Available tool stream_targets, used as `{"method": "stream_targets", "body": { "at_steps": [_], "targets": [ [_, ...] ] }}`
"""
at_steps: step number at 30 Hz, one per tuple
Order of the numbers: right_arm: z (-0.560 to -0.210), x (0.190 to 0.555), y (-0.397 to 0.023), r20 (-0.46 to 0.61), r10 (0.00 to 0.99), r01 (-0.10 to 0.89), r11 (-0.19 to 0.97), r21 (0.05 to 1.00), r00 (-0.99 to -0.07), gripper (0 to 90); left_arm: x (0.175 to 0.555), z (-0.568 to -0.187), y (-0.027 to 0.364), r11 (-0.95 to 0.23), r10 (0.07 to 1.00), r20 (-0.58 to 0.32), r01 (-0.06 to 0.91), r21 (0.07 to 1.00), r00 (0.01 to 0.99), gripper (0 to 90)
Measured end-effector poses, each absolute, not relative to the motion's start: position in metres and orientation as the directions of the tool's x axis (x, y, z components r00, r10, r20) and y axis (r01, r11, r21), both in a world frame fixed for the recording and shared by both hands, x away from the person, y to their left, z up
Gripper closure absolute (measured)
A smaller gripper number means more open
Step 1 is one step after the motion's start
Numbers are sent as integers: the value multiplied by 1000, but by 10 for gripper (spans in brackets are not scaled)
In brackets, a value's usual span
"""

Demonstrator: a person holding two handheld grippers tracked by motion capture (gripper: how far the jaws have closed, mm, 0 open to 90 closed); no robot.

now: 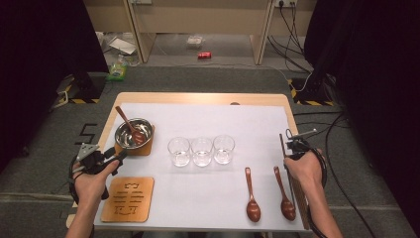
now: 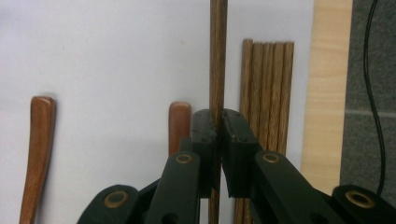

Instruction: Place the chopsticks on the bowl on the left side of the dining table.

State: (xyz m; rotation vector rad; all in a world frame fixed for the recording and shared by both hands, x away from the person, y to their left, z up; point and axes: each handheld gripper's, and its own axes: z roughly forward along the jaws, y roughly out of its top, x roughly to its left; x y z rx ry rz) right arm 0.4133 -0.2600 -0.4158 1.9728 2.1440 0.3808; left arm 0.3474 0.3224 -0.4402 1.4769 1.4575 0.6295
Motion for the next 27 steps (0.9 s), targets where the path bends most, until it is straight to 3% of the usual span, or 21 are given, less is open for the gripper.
{"method": "stream_targets", "body": {
  "at_steps": [27],
  "targets": [
    [-388,426,-252,26,994,854,76,515,-104,847,346,-441,323,155,954,-256,474,867,157,451]
  ]
}}
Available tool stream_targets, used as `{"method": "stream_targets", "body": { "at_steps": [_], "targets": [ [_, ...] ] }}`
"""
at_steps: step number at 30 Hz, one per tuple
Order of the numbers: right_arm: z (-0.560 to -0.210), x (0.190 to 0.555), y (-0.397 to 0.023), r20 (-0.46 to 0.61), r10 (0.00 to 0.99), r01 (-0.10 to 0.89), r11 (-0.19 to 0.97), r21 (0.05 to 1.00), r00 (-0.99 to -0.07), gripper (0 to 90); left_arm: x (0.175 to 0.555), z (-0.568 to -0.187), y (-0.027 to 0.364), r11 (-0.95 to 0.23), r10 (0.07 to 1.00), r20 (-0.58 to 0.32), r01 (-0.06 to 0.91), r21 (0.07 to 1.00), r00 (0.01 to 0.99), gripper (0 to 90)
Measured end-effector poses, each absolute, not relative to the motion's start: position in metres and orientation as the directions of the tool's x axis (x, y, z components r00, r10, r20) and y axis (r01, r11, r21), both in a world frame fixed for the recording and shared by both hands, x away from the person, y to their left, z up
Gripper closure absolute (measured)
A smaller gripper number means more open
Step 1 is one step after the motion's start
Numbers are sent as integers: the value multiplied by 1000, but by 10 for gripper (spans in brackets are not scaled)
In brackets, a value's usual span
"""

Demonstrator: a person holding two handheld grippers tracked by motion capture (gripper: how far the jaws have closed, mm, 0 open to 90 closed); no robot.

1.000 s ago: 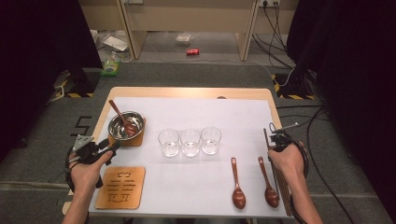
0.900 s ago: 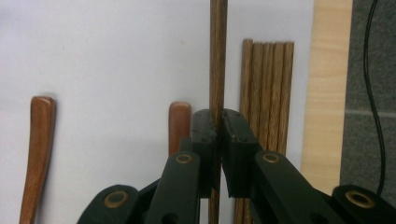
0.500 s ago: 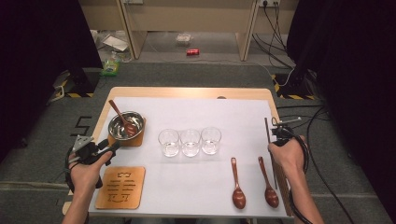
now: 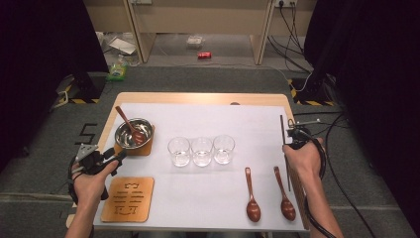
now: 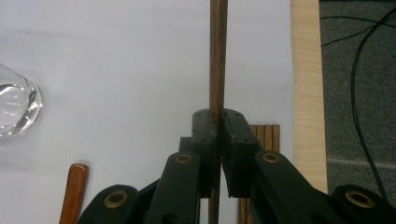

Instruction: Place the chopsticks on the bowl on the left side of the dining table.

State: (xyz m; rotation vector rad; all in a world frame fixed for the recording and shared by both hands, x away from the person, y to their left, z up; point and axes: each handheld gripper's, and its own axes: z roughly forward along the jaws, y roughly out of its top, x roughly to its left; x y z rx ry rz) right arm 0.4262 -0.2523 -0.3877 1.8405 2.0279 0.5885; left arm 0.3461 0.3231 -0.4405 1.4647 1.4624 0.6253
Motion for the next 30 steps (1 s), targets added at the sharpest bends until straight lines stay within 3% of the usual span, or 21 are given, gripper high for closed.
{"method": "stream_targets", "body": {
  "at_steps": [30],
  "targets": [
    [-365,435,-240,9,995,693,65,718,-104,846,346,-441,321,156,952,-261,477,865,162,448]
  ]
}}
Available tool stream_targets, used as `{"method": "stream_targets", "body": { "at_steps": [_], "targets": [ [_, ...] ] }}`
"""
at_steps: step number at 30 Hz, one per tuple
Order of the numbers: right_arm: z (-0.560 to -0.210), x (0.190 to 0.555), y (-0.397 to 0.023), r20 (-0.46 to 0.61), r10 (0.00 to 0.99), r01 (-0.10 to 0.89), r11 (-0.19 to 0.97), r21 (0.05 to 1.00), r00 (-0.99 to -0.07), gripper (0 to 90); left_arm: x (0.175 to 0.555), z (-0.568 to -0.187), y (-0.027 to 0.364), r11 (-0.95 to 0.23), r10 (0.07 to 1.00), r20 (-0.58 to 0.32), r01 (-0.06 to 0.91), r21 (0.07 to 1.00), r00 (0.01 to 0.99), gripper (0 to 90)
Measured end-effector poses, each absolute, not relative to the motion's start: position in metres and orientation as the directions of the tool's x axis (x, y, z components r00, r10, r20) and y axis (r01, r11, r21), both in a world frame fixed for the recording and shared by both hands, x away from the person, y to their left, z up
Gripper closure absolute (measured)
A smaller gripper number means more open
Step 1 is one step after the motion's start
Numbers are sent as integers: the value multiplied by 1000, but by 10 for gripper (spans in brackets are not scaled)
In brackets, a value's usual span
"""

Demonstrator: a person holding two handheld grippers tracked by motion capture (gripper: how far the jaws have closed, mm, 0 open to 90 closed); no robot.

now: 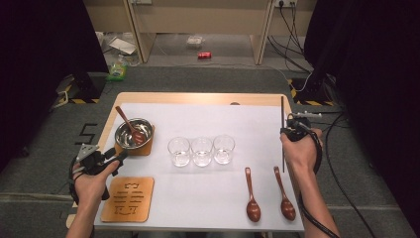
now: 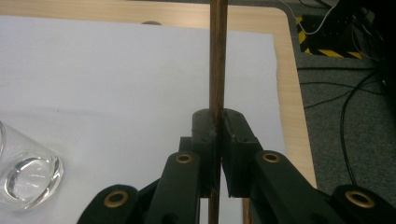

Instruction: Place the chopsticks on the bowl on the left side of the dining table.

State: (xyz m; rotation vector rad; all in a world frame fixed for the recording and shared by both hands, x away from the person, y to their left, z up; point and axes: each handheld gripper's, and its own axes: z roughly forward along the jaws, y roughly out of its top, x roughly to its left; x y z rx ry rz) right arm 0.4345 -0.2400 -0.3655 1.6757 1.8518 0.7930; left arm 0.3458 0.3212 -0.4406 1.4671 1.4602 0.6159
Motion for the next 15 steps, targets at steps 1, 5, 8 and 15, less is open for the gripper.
{"method": "stream_targets", "body": {
  "at_steps": [1,5,8,15],
  "targets": [
    [-366,435,-240,13,995,690,62,721,-103,846,346,-440,321,158,951,-263,476,865,162,448],
    [-366,436,-237,11,994,672,66,737,-109,846,345,-440,321,156,951,-261,474,867,165,448],
    [-366,437,-235,12,994,655,65,753,-112,846,345,-439,322,161,951,-264,469,868,162,448],
    [-363,439,-229,14,993,630,63,774,-117,846,345,-439,321,159,950,-264,472,867,165,448]
  ]
}}
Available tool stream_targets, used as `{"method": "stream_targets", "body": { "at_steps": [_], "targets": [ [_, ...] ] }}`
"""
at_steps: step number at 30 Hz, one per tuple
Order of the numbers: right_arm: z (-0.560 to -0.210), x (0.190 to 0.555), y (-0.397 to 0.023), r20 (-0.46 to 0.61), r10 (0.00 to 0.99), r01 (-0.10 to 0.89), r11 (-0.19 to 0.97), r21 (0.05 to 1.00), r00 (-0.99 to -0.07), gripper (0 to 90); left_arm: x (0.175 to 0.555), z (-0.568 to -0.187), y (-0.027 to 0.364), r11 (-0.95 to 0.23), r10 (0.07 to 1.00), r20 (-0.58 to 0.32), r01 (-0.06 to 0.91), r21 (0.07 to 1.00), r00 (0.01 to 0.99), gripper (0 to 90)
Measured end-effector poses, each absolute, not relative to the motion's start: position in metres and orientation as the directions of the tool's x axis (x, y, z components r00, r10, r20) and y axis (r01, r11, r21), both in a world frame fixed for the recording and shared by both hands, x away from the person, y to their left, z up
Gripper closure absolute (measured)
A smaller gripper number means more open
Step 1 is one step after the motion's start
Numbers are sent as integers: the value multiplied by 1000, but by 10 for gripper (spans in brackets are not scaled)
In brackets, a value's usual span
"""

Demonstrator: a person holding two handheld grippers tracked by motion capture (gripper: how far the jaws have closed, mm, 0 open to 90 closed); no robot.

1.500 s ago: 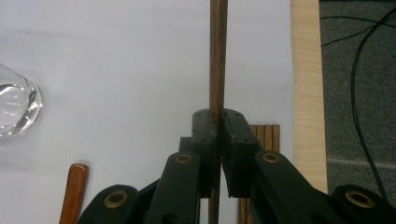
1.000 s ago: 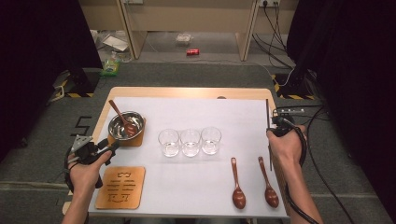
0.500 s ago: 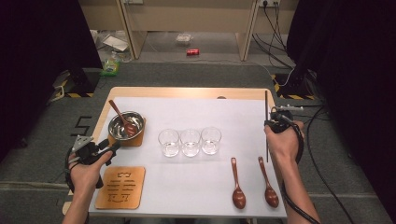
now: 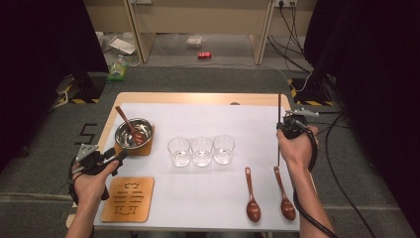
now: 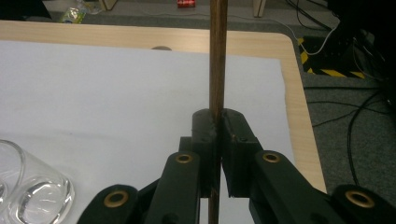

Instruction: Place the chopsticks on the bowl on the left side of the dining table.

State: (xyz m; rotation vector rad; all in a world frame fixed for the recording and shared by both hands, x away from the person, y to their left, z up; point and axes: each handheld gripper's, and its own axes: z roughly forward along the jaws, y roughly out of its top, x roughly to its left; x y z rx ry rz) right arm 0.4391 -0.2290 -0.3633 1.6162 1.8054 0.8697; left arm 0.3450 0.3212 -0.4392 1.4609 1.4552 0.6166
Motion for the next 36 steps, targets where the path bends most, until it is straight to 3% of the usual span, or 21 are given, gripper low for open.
{"method": "stream_targets", "body": {
  "at_steps": [36],
  "targets": [
    [-359,453,-198,10,988,480,66,875,-153,846,344,-438,321,154,951,-258,469,870,167,447]
  ]
}}
